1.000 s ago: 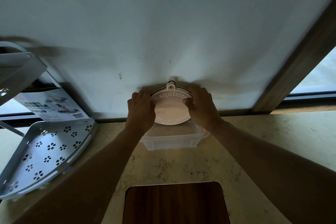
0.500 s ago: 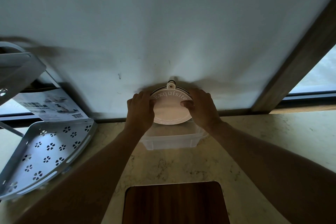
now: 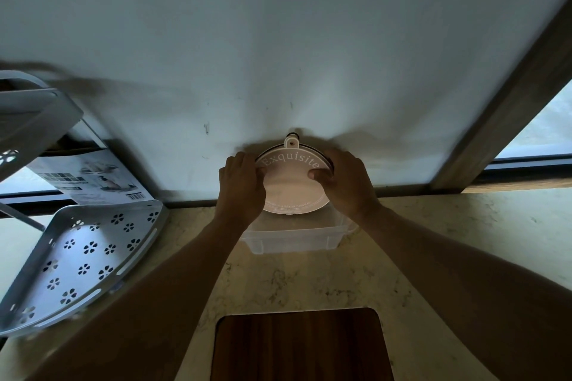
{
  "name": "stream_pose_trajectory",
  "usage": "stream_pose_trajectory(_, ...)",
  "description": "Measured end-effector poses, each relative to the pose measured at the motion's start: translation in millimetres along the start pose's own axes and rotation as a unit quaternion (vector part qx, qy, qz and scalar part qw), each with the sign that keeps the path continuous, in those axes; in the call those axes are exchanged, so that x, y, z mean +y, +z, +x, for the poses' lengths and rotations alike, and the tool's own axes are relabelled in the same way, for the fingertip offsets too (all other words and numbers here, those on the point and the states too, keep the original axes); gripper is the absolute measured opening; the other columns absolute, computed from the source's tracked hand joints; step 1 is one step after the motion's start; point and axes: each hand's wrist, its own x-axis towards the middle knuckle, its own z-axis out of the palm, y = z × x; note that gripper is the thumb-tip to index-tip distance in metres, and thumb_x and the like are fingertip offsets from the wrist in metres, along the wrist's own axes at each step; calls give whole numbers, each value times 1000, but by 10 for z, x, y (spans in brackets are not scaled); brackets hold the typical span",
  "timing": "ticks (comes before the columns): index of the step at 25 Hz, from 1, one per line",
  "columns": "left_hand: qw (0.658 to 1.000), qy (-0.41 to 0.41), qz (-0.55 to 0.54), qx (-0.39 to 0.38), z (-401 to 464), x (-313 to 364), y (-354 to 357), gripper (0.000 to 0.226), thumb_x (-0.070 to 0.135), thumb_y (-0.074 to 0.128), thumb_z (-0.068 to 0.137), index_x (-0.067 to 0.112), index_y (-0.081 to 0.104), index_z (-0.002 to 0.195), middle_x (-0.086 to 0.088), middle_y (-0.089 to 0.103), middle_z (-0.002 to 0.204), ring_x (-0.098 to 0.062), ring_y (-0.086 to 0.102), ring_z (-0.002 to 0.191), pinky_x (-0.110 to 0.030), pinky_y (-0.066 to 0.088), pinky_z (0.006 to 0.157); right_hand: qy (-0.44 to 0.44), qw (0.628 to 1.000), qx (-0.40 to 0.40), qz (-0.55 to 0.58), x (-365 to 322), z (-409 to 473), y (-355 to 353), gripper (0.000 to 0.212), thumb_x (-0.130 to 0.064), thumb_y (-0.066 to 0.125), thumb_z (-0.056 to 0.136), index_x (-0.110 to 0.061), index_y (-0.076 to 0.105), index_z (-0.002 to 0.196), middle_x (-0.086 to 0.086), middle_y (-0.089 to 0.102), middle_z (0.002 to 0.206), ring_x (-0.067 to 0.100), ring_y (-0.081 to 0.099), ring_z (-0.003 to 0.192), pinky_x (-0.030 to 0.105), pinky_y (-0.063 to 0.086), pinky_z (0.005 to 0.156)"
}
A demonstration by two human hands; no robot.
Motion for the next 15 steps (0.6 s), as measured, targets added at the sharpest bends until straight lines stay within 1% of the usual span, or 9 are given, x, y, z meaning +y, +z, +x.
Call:
stream_pose_trajectory(4, 1000, 6, 26, -4, -5, 0, 17, 16, 13, 51, 96, 3, 56, 107, -18, 58, 111, -37, 47, 105, -45, 35, 88, 6, 1000, 1, -20, 29, 3, 26, 25, -27, 72, 83, -11, 65, 101, 9, 69, 97, 29, 59, 93, 43, 47, 84)
stream_pose_trajectory(7, 999, 7, 53, -9, -3, -4, 25, 19, 14, 53, 95, 4, 58, 110, -18, 55, 116, -37, 46, 109, -47, 36, 91, -4, 999, 0, -47, 30, 8, 19, 22, -24, 74, 82, -10, 64, 95, 12, 66, 95, 31, 57, 93, 40, 44, 81)
stream_pose_trajectory(9, 998, 2, 55, -5, -1, -15, 27, 21, 13, 55, 94, 5, 59, 113, -19, 50, 121, -37, 44, 112, -48, 36, 93, -24, 998, 5, -55, 37, 0, 13, 24, -21, 76, 80, -8, 64, 96, 14, 61, 103, 32, 55, 97, 39, 44, 83)
stream_pose_trajectory(11, 999, 1, 54, 0, 1, -9, 27, 21, 14, 56, 93, 6, 60, 113, -19, 48, 122, -37, 44, 113, -49, 37, 94, -30, 998, 15, -49, 31, -14, 10, 28, -19, 77, 79, -7, 65, 102, 16, 54, 114, 31, 51, 102, 40, 46, 87)
stream_pose_trajectory(15, 998, 1, 69, 5, 19, 2, 45, 23, 16, 54, 94, 6, 59, 114, -20, 49, 122, -38, 46, 112, -50, 38, 93, -34, 997, 29, -56, 37, -12, 21, 30, -16, 75, 80, -8, 64, 106, 17, 51, 117, 32, 50, 104, 37, 47, 87)
